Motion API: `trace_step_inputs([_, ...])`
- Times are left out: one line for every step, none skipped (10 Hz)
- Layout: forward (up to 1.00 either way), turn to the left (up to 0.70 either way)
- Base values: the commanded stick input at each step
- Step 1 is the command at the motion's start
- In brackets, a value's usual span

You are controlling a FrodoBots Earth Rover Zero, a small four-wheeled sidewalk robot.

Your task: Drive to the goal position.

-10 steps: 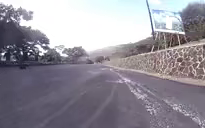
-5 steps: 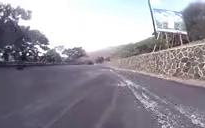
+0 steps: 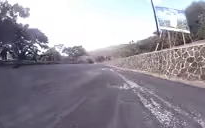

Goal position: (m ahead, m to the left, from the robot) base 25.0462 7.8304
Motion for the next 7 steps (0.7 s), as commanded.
trace_step_inputs([0.70, 0.00])
trace_step_inputs([0.70, 0.00])
trace_step_inputs([0.70, 0.00])
trace_step_inputs([0.70, 0.00])
trace_step_inputs([0.70, 0.00])
trace_step_inputs([0.70, 0.00])
trace_step_inputs([0.70, 0.00])
